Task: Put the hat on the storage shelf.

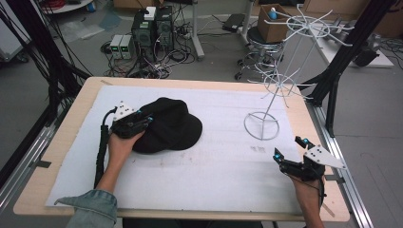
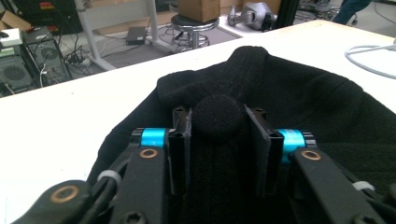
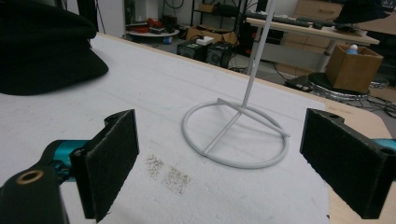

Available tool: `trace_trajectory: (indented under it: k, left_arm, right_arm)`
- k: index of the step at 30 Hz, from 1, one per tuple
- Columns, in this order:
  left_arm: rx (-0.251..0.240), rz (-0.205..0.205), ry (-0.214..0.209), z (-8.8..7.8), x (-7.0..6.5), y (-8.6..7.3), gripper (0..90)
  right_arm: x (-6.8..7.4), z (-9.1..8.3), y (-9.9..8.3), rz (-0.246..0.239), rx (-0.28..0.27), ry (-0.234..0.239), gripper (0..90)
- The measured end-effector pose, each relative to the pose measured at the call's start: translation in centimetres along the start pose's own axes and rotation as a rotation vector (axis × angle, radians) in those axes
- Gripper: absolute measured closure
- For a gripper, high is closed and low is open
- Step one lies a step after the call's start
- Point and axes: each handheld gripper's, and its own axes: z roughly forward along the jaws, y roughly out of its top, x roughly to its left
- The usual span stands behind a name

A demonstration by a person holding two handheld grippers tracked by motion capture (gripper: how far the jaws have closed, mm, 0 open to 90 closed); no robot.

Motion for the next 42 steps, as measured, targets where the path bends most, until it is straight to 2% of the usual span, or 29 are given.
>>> trace_trajectory:
  k: [7, 12, 15, 21, 28, 33, 35, 42]
  left_arm:
    - [-0.061, 0.010, -0.023, -0.5, -0.1, 0.4, 71.8]
    - [-0.113, 0.010, -0.052, -0.9, -0.1, 0.6, 72.8]
    - [-0.152, -0.007, -0.075, -1.2, 0.0, 0.8, 72.9]
    - [-0.217, 0.008, -0.112, -1.7, -0.2, 1.2, 73.1]
    - [-0.264, -0.002, -0.141, -2.2, -0.4, 1.7, 73.2]
    - [-0.300, -0.005, -0.143, -2.8, -0.5, 2.1, 73.3]
    - [-0.290, 0.004, -0.140, -3.0, -0.5, 2.5, 73.4]
    - [-0.328, 0.038, -0.172, -3.7, -1.2, 3.9, 73.5]
  right_arm:
    - [0.0, 0.0, 0.0, 0.000, -0.001, 0.001, 10.8]
    - [0.0, 0.0, 0.0, 0.004, 0.001, -0.001, 10.8]
    - [0.0, 0.0, 0.0, 0.003, 0.000, -0.001, 10.9]
    - [-0.1, -0.1, 0.0, 0.000, 0.000, -0.001, 10.9]
    - [-0.1, -0.1, 0.0, 0.004, -0.005, -0.003, 10.8]
    - [-0.2, -0.1, 0.0, 0.010, -0.006, -0.002, 10.8]
    - [-0.2, -0.1, 0.0, 0.009, -0.009, -0.001, 10.8]
    - [-0.2, -0.1, 0.0, 0.012, -0.009, -0.002, 10.8]
